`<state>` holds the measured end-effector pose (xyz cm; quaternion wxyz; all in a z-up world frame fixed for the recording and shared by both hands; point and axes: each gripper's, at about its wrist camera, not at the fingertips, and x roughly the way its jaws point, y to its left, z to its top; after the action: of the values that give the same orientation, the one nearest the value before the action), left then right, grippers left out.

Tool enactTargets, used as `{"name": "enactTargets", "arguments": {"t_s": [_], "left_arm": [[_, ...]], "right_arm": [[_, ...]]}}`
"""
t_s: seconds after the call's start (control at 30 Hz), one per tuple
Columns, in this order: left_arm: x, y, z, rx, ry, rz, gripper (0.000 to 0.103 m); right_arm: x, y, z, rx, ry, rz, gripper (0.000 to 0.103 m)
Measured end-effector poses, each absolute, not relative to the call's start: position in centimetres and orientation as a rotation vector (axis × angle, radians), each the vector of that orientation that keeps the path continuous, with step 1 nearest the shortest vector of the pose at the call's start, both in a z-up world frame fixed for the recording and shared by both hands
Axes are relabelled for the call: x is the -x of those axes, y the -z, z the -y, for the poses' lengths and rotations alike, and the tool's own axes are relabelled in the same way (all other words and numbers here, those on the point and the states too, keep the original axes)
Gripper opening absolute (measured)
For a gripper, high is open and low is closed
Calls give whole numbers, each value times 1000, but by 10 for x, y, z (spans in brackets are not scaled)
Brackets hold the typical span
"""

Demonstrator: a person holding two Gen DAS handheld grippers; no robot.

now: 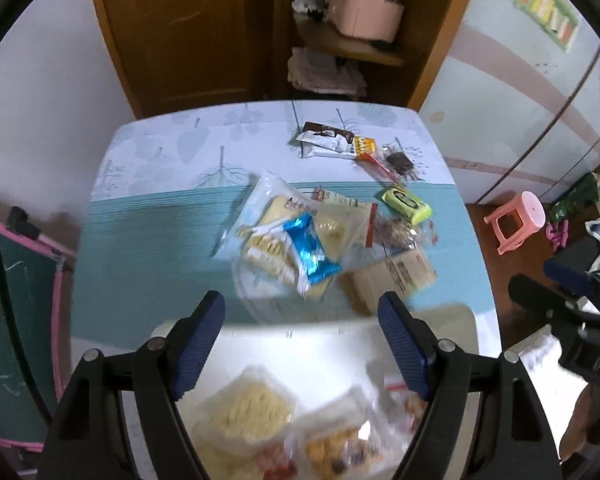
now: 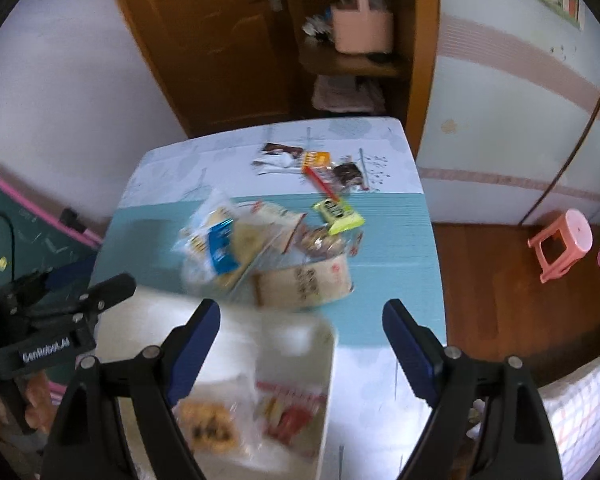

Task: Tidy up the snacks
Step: 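Move both grippers back over the remaining snack pile, then grasp the blue wrapper with the left gripper while the right grasps the nut bag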

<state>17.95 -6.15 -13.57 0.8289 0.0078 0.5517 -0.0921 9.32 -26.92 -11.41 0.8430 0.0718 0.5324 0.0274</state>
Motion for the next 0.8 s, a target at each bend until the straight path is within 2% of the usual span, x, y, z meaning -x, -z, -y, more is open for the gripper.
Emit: {"name": "enactTargets", "arguments": {"t_s": [0.1, 0.23, 0.43, 0.8], "left_arm": [[-207, 160, 69, 6, 196, -1222, 77], [-240, 201, 78, 57, 203, -1334, 67], [-265, 241, 85, 111, 193, -1439, 67], [-278, 270, 93, 129, 169, -1494, 66]], "right_arm": [[-129, 138, 283, -215, -42, -1177, 84], [-168, 176, 296, -312, -17, -1255, 84], [-210, 236, 302, -405, 18, -1382, 84], [-232, 285, 280, -332, 65, -1488, 84]]}}
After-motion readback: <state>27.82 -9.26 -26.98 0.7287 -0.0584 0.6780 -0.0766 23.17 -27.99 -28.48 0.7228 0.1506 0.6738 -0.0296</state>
